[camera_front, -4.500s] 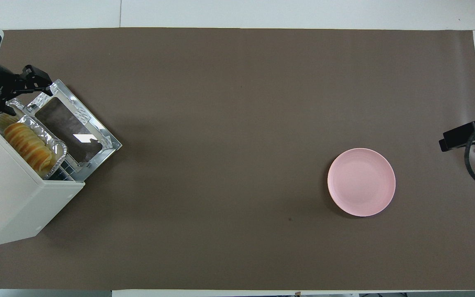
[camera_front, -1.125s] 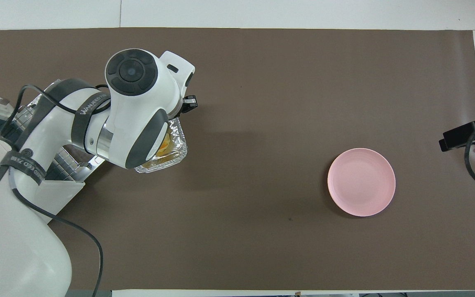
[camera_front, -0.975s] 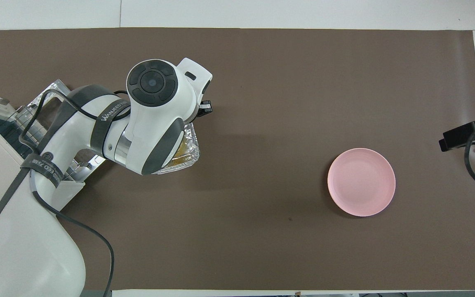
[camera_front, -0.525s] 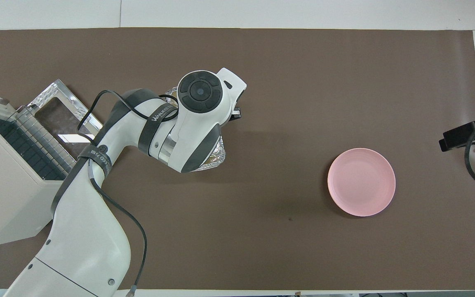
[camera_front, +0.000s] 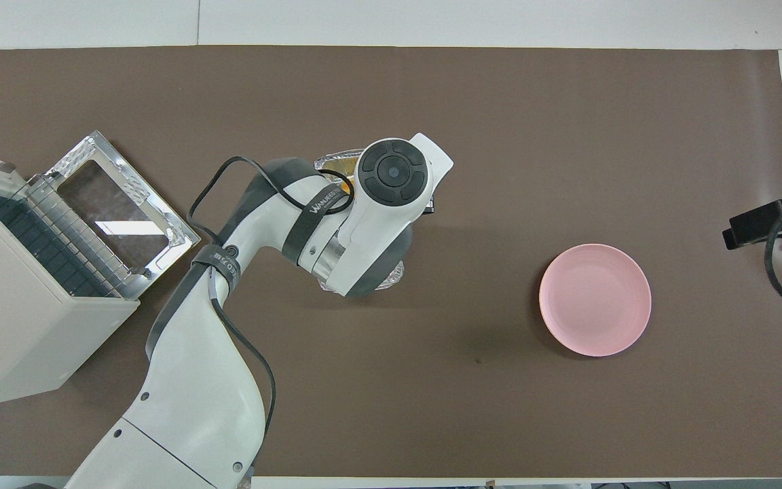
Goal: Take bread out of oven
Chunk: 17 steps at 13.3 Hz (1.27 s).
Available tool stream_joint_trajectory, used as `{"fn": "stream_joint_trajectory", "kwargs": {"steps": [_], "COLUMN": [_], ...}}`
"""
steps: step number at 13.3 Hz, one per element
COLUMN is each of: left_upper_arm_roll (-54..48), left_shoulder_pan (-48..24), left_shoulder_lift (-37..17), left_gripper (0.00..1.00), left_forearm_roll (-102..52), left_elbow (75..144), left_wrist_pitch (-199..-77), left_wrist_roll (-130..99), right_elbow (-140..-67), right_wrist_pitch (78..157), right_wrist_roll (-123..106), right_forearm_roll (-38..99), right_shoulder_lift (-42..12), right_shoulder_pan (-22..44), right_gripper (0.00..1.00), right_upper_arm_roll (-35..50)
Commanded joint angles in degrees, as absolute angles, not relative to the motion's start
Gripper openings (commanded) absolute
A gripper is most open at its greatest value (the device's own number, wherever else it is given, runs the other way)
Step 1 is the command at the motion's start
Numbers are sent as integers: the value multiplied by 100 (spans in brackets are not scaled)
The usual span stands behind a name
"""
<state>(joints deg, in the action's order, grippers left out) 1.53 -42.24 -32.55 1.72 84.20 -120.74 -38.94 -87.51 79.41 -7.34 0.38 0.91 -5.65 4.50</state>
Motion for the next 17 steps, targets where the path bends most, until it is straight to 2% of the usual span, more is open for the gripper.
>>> {"fn": "stream_joint_trajectory", "kwargs": {"steps": [1, 4, 5, 6, 8, 9, 10, 11, 13, 14, 17], "left_upper_arm_roll": [246, 246, 246, 246, 246, 290, 316, 360, 518, 527, 527], "left_shoulder_pan": [-4368, -4351, -4342, -4307, -4272, -4271, -4271, -4176, -3756, -3318, -2315], "left_shoulder_lift": [-3305, -3287, -3287, -3287, -3278, -3278, -3261, -3243, -2990, -2527, -1769], "left_gripper": [0, 0, 7, 30, 43, 59, 83, 100, 100, 100, 100], "left_forearm_roll": [88, 88, 70, 44, 18, -17, -78, -105, -237, -246, -246], "left_elbow": [8358, 8481, 8490, 8508, 8534, 8482, 8412, 8272, 7946, 7998, 8033], "left_wrist_pitch": [-11892, -11874, -11857, -11856, -11839, -11752, -11594, -11401, -10980, -10751, -9926], "left_wrist_roll": [-4086, -4139, -4183, -4279, -4324, -4333, -4333, -4324, -4281, -4228, -3458], "right_elbow": [-8886, -8886, -8877, -8868, -8868, -8868, -8868, -8868, -8894, -8938, -9289], "right_wrist_pitch": [7963, 7963, 7963, 7963, 7963, 7963, 7972, 7972, 8033, 8120, 8865], "right_wrist_roll": [-703, -712, -712, -721, -721, -721, -721, -721, -729, -703, -633], "right_forearm_roll": [88, 88, 88, 88, 88, 88, 88, 97, 97, 97, 88], "right_shoulder_lift": [202, 202, 202, 202, 202, 202, 202, 202, 211, 228, 176], "right_shoulder_pan": [-677, -694, -694, -694, -694, -694, -694, -686, -624, -528, -72], "right_gripper": [100, 100, 100, 100, 100, 100, 100, 100, 100, 100, 100], "right_upper_arm_roll": [510, 510, 510, 510, 510, 510, 518, 519, 536, 562, 562]}}
